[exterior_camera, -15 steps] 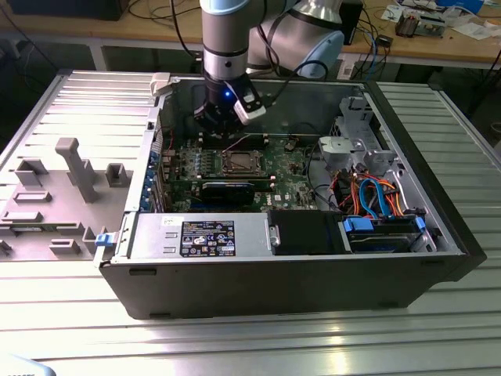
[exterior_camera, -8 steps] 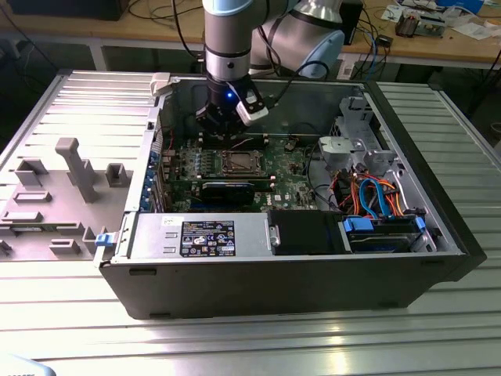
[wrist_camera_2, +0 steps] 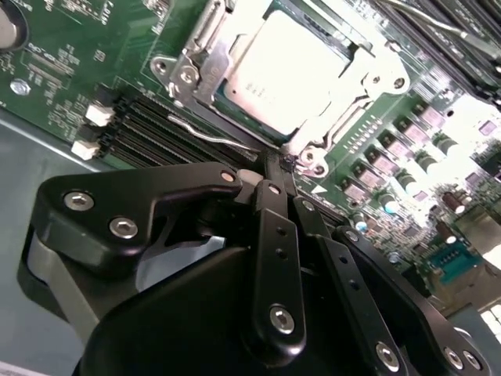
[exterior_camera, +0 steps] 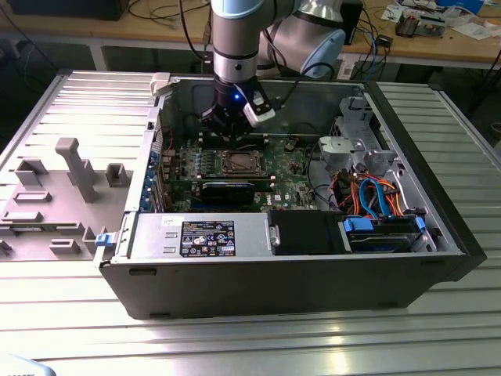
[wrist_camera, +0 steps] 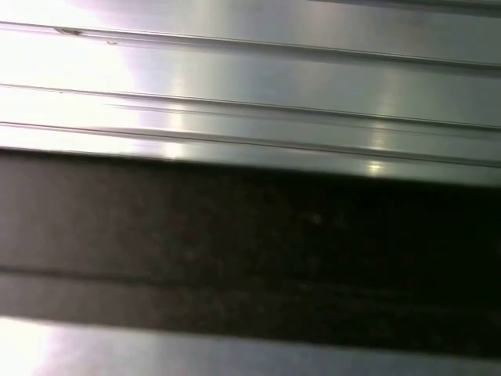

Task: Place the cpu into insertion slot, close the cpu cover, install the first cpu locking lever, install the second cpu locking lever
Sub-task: 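Install the first cpu locking lever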

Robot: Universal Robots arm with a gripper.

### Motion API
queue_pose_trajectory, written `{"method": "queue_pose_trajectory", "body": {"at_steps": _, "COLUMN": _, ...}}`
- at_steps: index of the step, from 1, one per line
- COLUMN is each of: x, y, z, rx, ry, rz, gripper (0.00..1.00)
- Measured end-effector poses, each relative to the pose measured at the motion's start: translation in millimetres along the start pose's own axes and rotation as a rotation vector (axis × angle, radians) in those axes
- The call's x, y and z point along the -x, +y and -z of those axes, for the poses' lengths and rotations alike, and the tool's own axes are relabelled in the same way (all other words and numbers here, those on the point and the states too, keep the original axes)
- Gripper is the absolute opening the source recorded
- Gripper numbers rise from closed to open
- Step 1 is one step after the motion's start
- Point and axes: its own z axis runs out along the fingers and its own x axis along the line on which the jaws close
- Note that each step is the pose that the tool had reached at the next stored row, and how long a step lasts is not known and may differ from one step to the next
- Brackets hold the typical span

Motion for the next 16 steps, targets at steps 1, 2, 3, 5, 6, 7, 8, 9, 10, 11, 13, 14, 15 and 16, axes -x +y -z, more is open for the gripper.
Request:
{"method": "queue_pose_trajectory", "body": {"at_steps": 1, "x": 1.1, "y": -0.1, "z": -0.4, "rx": -0.0004, "ry": 0.0001, "rz": 0.0, "gripper": 0.11}}
{"method": "queue_pose_trajectory", "body": {"at_steps": 2, "x": 2.0, "y": -0.2, "z": -0.8, "rx": -0.0012, "ry": 0.0002, "rz": 0.0, "gripper": 0.11}}
{"method": "queue_pose_trajectory", "body": {"at_steps": 3, "x": 3.7, "y": -0.3, "z": -1.3, "rx": -0.0036, "ry": 0.0005, "rz": 0.0, "gripper": 0.11}}
{"method": "queue_pose_trajectory", "body": {"at_steps": 5, "x": 6.3, "y": -0.6, "z": -2.0, "rx": -0.0082, "ry": 0.0012, "rz": 0.0, "gripper": 0.11}}
{"method": "queue_pose_trajectory", "body": {"at_steps": 6, "x": 7.9, "y": -0.8, "z": -2.3, "rx": -0.0108, "ry": 0.0018, "rz": 0.0, "gripper": 0.11}}
{"method": "queue_pose_trajectory", "body": {"at_steps": 7, "x": 10.2, "y": -1.0, "z": -2.8, "rx": -0.0142, "ry": 0.0024, "rz": 0.0, "gripper": 0.11}}
{"method": "queue_pose_trajectory", "body": {"at_steps": 8, "x": 12.7, "y": -1.2, "z": -3.3, "rx": -0.0181, "ry": 0.0029, "rz": 0.0, "gripper": 0.11}}
{"method": "queue_pose_trajectory", "body": {"at_steps": 9, "x": 14.5, "y": -1.4, "z": -3.7, "rx": -0.0212, "ry": 0.0034, "rz": 0.0, "gripper": 0.11}}
{"method": "queue_pose_trajectory", "body": {"at_steps": 10, "x": 15.8, "y": -1.5, "z": -4.0, "rx": -0.0239, "ry": 0.0037, "rz": 0.0, "gripper": 0.11}}
{"method": "queue_pose_trajectory", "body": {"at_steps": 11, "x": 16.9, "y": -1.5, "z": -4.2, "rx": -0.0264, "ry": 0.0042, "rz": 0.0, "gripper": 0.11}}
{"method": "queue_pose_trajectory", "body": {"at_steps": 13, "x": 19.5, "y": -1.5, "z": -4.7, "rx": -0.0319, "ry": 0.0048, "rz": 0.0, "gripper": 0.11}}
{"method": "queue_pose_trajectory", "body": {"at_steps": 14, "x": 20.5, "y": -1.4, "z": -5.0, "rx": -0.0337, "ry": 0.005, "rz": 0.0, "gripper": 0.11}}
{"method": "queue_pose_trajectory", "body": {"at_steps": 15, "x": 22.1, "y": -1.3, "z": -5.2, "rx": -0.0362, "ry": 0.0052, "rz": 0.0, "gripper": 0.11}}
{"method": "queue_pose_trajectory", "body": {"at_steps": 16, "x": 23.5, "y": -1.1, "z": -5.3, "rx": -0.0378, "ry": 0.0052, "rz": 0.0, "gripper": 0.11}}
